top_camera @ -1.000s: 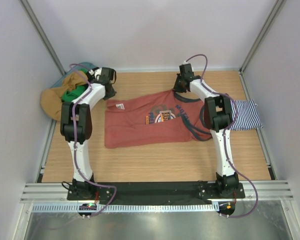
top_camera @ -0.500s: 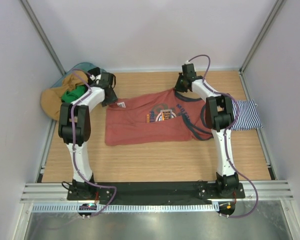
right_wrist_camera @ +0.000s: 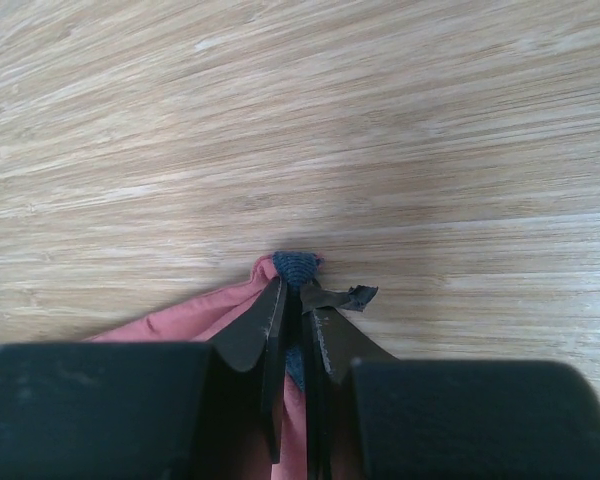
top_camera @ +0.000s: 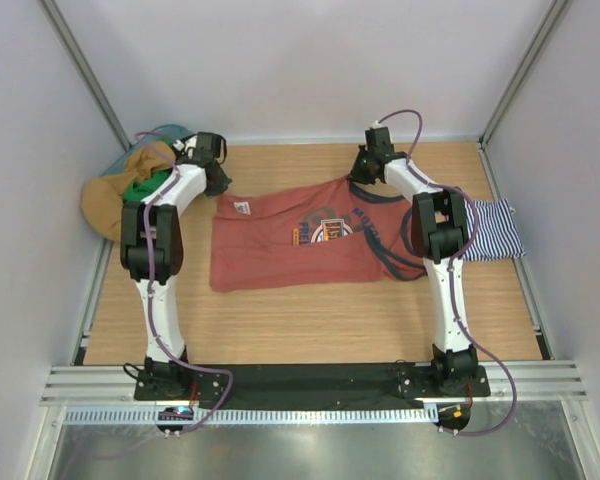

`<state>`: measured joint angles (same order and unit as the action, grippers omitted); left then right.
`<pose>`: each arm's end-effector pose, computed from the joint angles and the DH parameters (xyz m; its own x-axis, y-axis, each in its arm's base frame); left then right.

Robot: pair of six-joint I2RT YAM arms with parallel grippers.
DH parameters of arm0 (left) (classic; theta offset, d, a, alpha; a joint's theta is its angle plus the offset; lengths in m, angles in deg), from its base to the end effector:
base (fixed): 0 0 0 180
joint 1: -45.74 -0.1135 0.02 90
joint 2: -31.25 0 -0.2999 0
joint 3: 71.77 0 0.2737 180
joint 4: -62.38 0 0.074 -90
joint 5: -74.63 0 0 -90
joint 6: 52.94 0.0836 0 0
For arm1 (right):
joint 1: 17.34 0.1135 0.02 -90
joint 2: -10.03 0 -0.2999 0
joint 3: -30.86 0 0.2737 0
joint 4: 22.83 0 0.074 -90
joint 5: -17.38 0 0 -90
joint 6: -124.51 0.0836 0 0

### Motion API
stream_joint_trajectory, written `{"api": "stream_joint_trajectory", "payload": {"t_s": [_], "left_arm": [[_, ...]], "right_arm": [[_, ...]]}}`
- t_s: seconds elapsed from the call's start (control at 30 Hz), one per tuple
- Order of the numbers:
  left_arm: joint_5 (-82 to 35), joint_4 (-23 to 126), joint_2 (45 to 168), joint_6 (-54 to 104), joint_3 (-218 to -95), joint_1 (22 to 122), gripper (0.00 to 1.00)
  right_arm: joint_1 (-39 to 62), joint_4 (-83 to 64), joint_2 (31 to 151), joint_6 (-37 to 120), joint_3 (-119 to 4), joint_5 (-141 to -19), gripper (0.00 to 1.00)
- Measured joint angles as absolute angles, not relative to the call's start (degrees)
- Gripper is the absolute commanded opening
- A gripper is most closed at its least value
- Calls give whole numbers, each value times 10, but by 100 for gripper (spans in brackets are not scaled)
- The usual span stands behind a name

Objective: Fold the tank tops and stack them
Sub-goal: Fold the tank top

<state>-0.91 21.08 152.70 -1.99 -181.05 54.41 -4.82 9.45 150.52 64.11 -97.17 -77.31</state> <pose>0.5333 -0.0602 0.1871 -0.6163 -0.5231 -0.5887 -0.5012 0.8371 -0.2192 0.6139 0.1433 0.1345 -0.7322 0.3417 -0.5892 0.1023 0.9104 0.4009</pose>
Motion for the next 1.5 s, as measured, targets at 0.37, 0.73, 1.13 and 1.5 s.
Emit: {"api": "stream_joint_trajectory", "payload": {"t_s": [0.37,0.73,1.13,1.5], "left_arm": [[-106,226,1602,-104,-1877,478,0],[-171,239,1646,-121,-1969,476,53],[-144,237,1632,-76,-1928,504,36],[-89,191,1672,-41,-2011,531,8]], "right_arm": [[-65,55,1505,669,-952,-794,13],[-88,6,1505,710,-941,-824,14],[-90,0,1505,717,-940,-831,15],[-92,-3,1505,719,-940,-836,15]]}}
